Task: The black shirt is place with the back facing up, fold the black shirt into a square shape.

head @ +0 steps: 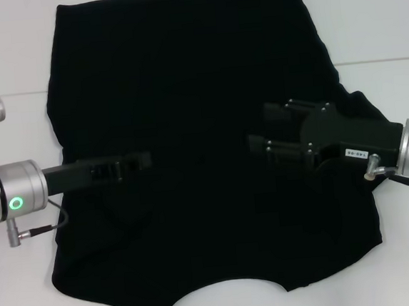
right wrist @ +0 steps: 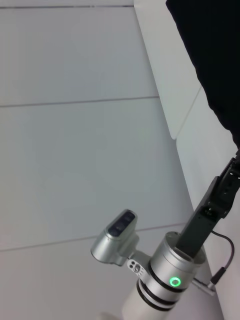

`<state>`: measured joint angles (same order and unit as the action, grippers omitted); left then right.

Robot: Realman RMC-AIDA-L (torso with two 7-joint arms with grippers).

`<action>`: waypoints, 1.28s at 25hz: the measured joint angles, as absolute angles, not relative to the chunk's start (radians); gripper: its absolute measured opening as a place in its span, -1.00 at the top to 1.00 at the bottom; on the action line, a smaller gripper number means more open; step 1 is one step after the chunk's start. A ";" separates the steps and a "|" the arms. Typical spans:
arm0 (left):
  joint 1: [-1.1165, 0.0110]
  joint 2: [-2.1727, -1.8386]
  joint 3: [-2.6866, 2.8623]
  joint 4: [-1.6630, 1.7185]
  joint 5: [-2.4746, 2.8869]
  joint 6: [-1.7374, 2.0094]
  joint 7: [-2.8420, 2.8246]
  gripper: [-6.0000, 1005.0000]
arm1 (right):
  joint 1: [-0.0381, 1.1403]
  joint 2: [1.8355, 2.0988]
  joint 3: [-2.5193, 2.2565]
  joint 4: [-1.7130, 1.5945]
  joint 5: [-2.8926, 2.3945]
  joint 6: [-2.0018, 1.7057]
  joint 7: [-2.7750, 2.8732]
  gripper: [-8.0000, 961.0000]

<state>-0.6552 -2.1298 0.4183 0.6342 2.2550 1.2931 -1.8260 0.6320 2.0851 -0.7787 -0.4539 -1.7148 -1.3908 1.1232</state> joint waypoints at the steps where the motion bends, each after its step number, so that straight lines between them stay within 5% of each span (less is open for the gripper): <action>1: -0.656 -2.132 0.419 0.633 2.243 1.300 -1.819 0.70 | 0.632 2.084 -0.773 -0.454 -1.715 -1.390 1.127 -0.55; 15: -0.656 -2.146 0.475 0.456 1.996 1.516 -1.240 -0.21 | 0.583 2.061 -0.698 -0.466 -1.722 -1.362 1.404 -0.51; 24: -0.644 -2.162 0.676 0.498 1.996 1.509 -1.093 -0.89 | 0.524 2.020 -0.700 -0.472 -1.724 -1.279 1.668 -0.47; 32: -0.644 -2.166 0.696 0.486 1.996 1.487 -1.061 -0.89 | 0.473 1.979 -0.702 -0.477 -1.732 -1.267 1.805 -0.44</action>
<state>-0.6443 -2.1660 0.6963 0.4855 1.9965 1.4866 -1.0606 0.4730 1.9786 -0.7017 -0.4768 -1.7322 -1.2669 1.8046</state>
